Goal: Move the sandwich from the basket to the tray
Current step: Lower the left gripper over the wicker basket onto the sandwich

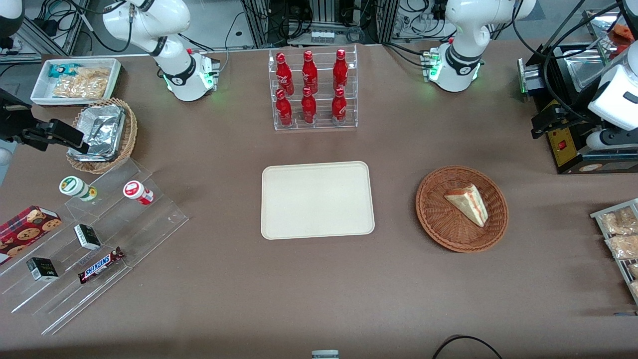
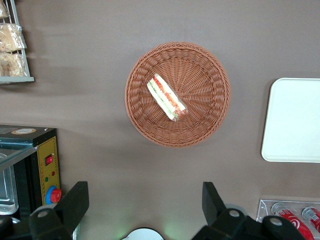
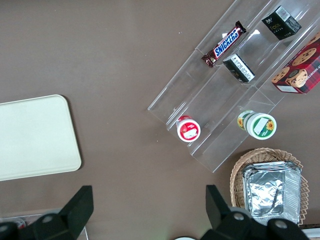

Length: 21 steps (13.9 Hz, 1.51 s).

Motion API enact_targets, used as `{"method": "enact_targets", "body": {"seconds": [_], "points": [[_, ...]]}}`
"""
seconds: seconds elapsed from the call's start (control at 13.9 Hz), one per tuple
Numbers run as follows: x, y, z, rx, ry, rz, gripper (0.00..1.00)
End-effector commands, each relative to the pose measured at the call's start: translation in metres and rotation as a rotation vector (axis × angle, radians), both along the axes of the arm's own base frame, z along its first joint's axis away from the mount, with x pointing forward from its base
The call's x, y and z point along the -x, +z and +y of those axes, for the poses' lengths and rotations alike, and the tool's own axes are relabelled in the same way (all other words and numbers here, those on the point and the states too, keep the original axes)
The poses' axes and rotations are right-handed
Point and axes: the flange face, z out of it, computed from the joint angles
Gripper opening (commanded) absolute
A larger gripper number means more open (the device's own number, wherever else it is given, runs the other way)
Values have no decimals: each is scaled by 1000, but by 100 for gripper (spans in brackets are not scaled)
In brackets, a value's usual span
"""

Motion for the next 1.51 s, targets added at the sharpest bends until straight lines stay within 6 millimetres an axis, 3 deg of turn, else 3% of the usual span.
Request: {"method": "enact_targets", "body": {"seconds": [0.0,0.14,0.29,0.58,0.94,1.15,1.37,1.44], "points": [[1,4,9,1,0,1,100],[-2,-7,9,1,0,21,100],[-6,-34,8,12,15,23,100],[-9,-125,6,5,124,-4,100],[-3,-243,-8,5,529,-81,100],[-6,-305,-20,20,650,-94,100],[-12,-337,-26,38,688,-111,100],[-13,-336,-27,40,689,-114,100]]}}
